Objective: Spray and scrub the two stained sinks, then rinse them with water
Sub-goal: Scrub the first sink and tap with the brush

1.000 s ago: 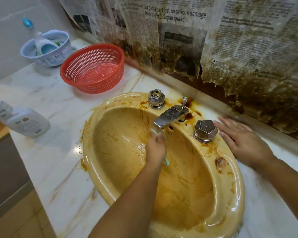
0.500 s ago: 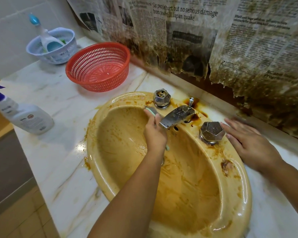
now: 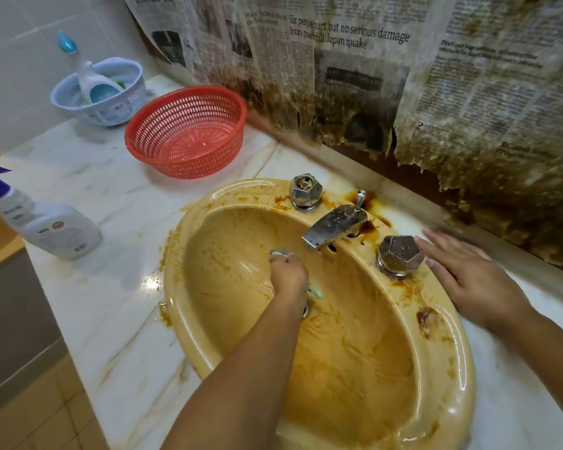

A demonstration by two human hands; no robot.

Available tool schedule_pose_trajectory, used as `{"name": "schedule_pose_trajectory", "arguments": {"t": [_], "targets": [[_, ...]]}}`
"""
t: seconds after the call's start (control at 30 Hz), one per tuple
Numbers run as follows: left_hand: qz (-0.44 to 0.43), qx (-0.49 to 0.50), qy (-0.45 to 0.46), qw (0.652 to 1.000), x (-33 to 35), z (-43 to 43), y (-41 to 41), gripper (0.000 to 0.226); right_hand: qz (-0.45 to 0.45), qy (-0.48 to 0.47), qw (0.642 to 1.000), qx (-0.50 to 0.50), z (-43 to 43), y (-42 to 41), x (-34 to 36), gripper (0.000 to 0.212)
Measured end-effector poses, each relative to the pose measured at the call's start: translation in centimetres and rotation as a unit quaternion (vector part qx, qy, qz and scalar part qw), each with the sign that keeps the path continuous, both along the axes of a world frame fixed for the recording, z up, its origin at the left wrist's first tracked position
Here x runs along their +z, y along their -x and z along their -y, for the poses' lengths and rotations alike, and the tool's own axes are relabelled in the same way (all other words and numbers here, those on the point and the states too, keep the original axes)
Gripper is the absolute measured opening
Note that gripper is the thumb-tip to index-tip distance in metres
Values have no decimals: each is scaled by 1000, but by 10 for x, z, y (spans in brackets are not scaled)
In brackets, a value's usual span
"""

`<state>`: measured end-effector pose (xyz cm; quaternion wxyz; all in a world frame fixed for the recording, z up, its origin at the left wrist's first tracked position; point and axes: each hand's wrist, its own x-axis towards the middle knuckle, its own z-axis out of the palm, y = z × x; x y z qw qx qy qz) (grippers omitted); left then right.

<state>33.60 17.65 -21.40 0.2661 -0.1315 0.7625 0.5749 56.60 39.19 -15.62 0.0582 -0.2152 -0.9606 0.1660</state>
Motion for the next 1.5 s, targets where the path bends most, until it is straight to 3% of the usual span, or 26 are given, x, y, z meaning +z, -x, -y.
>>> {"name": "schedule_pose_trajectory", "arguments": {"t": [0.07, 0.2, 0.37, 0.43, 0.5, 0.57, 0.63, 0.7, 0.8, 0.9, 0.93, 0.97, 1.03, 1.17, 1.33, 1.37, 1.47, 1.5], "targets": [[-11, 8, -7, 1000, 3, -4, 9, 41, 1, 1, 1000, -1, -1, -1, -1, 51], [-113, 56, -26, 992, 21, -8, 40, 53, 0, 0, 1000, 0, -1, 1, -1, 51], [26, -33, 32, 999, -7, 4, -4, 34, -4, 3, 1000, -1, -1, -1, -1, 51], [-27, 6, 4, 1000, 12, -9, 9, 34, -1, 0, 1000, 0, -1, -1, -1, 52], [-126, 37, -6, 991, 34, -10, 27, 51, 0, -2, 1000, 1, -1, 0, -1, 52], [-159, -5, 32, 987, 38, 2, 24, 60, -3, 0, 1000, -2, 0, 0, 0, 52], [-136, -123, 141, 973, 21, 19, -1, 61, -5, 3, 1000, -6, 0, 0, -1, 52], [-132, -244, 249, 928, 2, 29, -20, 57, -2, 1, 1000, -5, 0, 0, -1, 52], [-123, -373, 339, 855, -6, 24, -31, 58, 6, 1, 1000, -6, -2, 0, -2, 52], [-162, -547, 393, 721, 1, 24, -52, 55, 12, 0, 1000, -2, -2, -1, -1, 53], [-181, -583, 385, 692, 2, 29, -57, 49, 14, 0, 1000, 0, -2, 0, -1, 53], [-184, -588, 368, 696, 4, 36, -56, 40, 17, 0, 1000, 1, -2, 0, -1, 53], [-188, -535, 360, 741, 5, 42, -37, 31, 19, 0, 1000, 2, -2, 0, -1, 53], [-195, -458, 391, 774, 10, 35, -28, 48, 18, -4, 1000, 4, -5, 0, -4, 53], [-182, -584, 336, 716, 9, 39, -62, 39, 20, -2, 1000, 2, -5, 0, -4, 53], [-180, -560, 337, 735, 9, 35, -53, 34, 19, -2, 1000, 1, -5, 1, -4, 54], [-92, -408, 289, 861, 22, 19, -44, 30, 17, -1, 1000, 3, -4, 0, -3, 54], [-63, -384, 257, 885, 25, 14, -55, 30, 16, -2, 1000, 4, -4, 0, -3, 54]]}}
